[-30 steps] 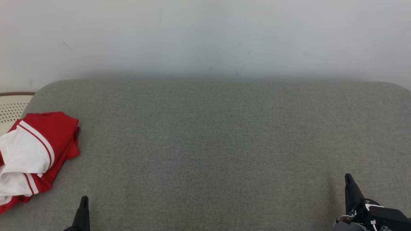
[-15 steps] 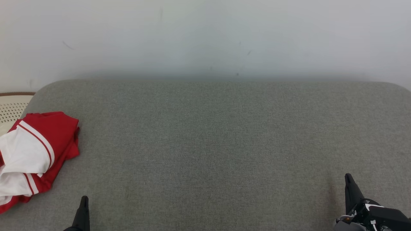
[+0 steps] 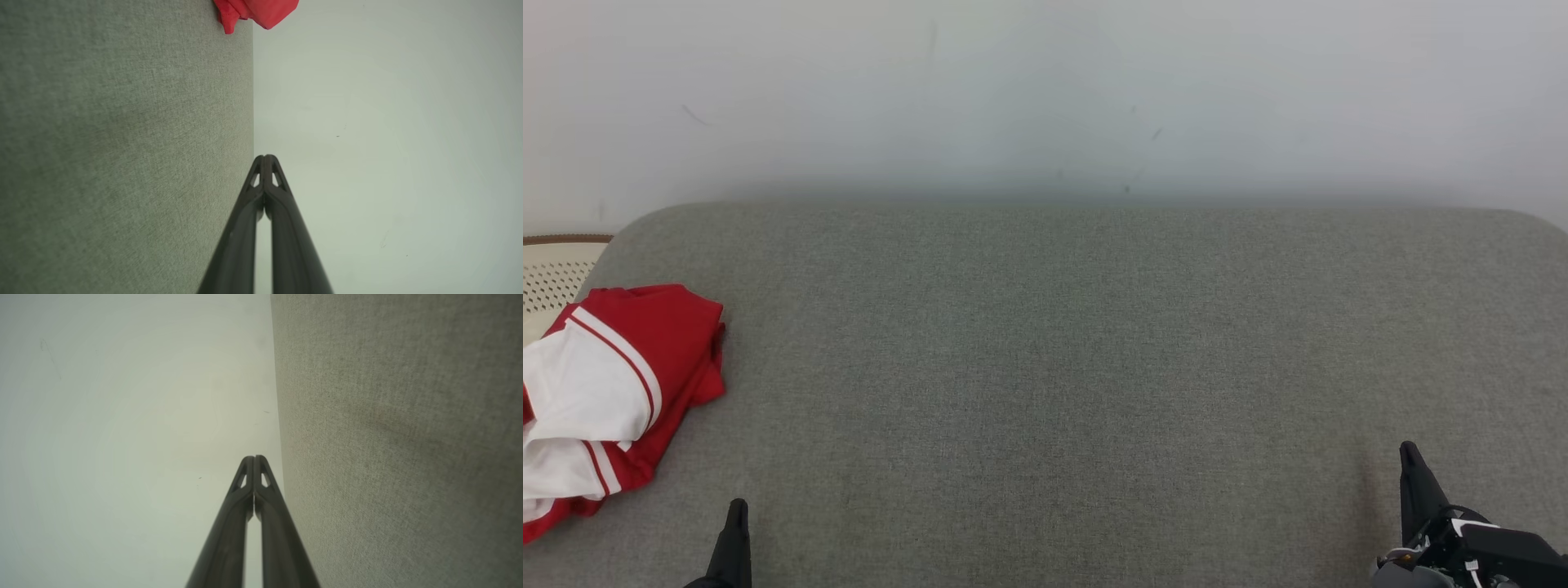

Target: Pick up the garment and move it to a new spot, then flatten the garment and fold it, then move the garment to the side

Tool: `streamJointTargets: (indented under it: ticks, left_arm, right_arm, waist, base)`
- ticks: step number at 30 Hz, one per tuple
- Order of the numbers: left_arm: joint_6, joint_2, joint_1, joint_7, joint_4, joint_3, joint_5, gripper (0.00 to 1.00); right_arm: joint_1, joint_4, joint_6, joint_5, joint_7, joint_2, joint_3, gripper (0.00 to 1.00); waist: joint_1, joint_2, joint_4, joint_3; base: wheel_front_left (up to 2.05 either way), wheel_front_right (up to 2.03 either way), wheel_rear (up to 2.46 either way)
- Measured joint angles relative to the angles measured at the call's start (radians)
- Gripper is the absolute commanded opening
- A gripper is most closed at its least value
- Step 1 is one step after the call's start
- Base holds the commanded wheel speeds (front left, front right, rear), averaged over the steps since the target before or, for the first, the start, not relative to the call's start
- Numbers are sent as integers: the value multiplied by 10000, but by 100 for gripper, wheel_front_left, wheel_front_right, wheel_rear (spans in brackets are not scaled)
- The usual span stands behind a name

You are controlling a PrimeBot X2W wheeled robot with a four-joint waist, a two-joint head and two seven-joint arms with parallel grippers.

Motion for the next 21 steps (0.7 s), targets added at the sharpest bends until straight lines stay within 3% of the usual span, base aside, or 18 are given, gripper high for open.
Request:
streamJointTargets:
  ticks: [21]
  left_arm:
    - [0, 0, 0, 2, 0, 0, 0, 0]
  right_arm:
    - [0, 0, 0, 0, 0, 0, -2, 0]
  waist:
    - [0, 0, 0, 0]
  base:
    - [0, 0, 0]
